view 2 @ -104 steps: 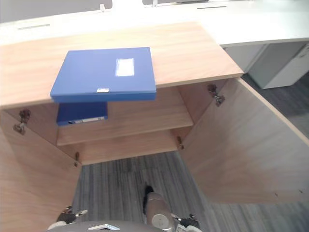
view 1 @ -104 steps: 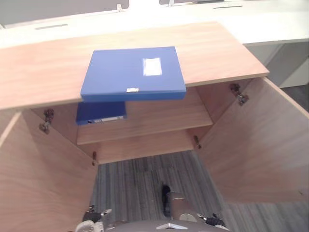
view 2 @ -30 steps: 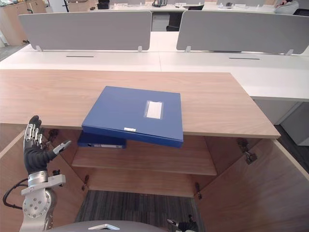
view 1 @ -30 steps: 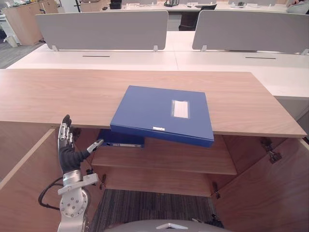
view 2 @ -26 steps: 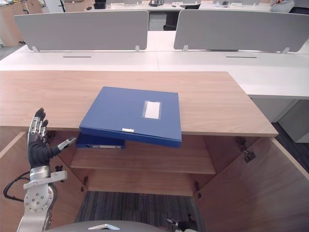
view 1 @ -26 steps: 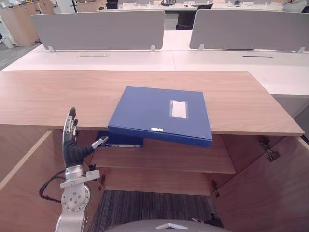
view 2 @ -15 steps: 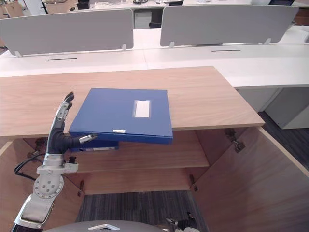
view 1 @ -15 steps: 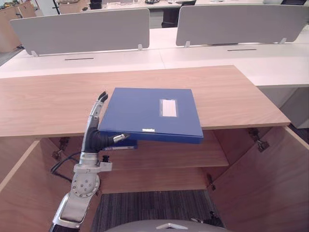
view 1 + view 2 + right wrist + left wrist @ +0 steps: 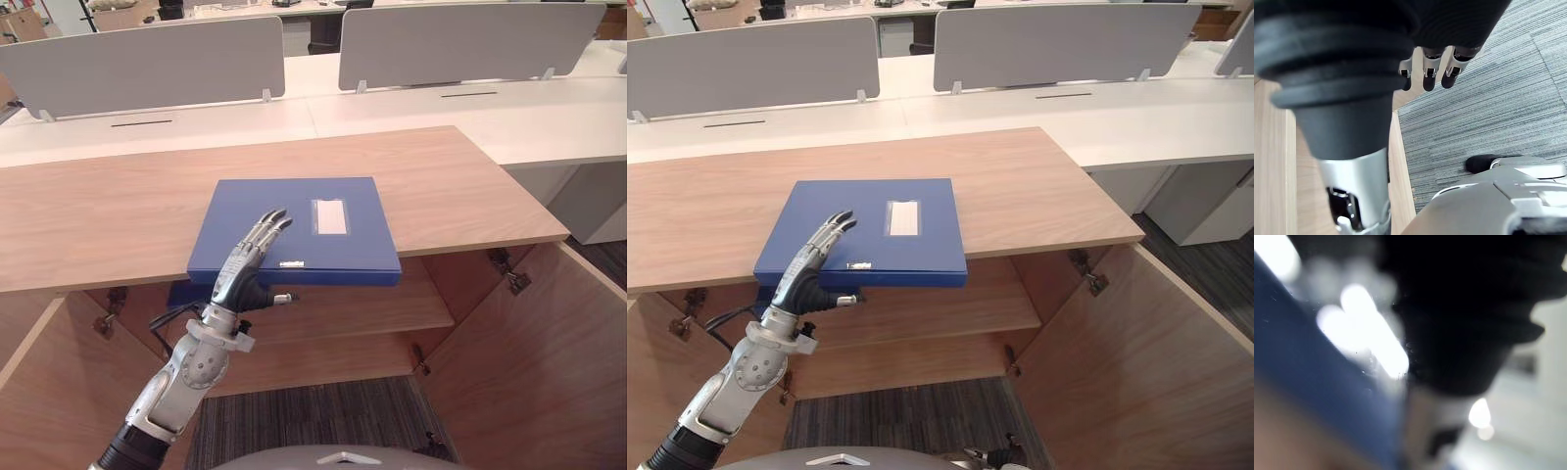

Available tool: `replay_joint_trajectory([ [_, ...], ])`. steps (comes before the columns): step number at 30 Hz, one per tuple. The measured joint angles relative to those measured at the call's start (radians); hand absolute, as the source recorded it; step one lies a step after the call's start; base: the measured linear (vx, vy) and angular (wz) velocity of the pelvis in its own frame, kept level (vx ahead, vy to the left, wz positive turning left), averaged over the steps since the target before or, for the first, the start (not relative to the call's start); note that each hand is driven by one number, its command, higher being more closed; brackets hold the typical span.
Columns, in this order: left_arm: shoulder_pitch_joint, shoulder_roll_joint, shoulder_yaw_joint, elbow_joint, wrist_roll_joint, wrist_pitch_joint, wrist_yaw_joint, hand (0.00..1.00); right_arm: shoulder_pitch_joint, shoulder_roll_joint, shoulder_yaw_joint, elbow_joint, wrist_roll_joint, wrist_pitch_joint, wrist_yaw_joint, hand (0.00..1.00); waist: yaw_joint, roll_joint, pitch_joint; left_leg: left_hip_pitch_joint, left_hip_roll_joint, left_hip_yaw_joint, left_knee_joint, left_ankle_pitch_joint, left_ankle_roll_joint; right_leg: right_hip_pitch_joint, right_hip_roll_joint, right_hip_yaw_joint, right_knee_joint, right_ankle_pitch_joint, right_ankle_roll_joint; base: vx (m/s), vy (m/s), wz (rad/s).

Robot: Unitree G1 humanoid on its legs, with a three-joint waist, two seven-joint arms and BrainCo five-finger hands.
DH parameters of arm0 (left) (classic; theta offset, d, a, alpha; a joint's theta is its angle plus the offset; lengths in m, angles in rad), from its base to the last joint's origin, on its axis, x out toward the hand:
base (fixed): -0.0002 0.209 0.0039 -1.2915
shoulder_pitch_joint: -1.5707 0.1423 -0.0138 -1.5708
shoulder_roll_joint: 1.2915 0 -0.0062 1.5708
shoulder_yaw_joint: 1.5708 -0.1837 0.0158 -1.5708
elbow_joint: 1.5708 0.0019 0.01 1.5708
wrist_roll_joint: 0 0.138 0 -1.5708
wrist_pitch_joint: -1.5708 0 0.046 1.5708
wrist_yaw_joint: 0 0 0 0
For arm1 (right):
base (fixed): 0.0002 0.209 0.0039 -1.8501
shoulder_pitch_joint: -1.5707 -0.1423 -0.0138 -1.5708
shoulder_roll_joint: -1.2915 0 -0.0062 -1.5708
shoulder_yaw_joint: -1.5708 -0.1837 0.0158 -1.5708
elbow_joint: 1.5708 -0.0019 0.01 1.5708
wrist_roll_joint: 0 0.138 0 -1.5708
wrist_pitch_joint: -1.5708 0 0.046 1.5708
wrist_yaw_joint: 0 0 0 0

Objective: Walk over to the cabinet, pick up the folder, carry it to the office cabinet, place the folder inside the office cabinet, then close the office cabinet door

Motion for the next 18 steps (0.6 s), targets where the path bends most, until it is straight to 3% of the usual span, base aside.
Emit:
replay_joint_trajectory([
  [9, -0.059, 0.000, -0.030, 0.056, 0.199, 0.048, 0.069, 0.00, -0.008, 0.001, 0.000, 0.001, 0.000, 0.001, 0.000, 0.00, -0.008, -0.005, -0.004, -0.001, -0.006, 0.000, 0.002, -0.001, 0.001, 0.001, -0.004, 0.001, -0.004, 0.009, 0.002, -0.01, -0.002, 0.00],
  [18, -0.063, -0.045, -0.035, 0.097, 0.303, 0.088, 0.110, 0.00, -0.007, 0.005, -0.001, 0.009, 0.000, 0.018, -0.001, 0.00, -0.016, -0.016, -0.025, -0.002, -0.011, 0.000, -0.001, -0.001, 0.001, 0.001, -0.011, 0.000, -0.013, 0.011, 0.006, -0.01, -0.004, 0.00],
])
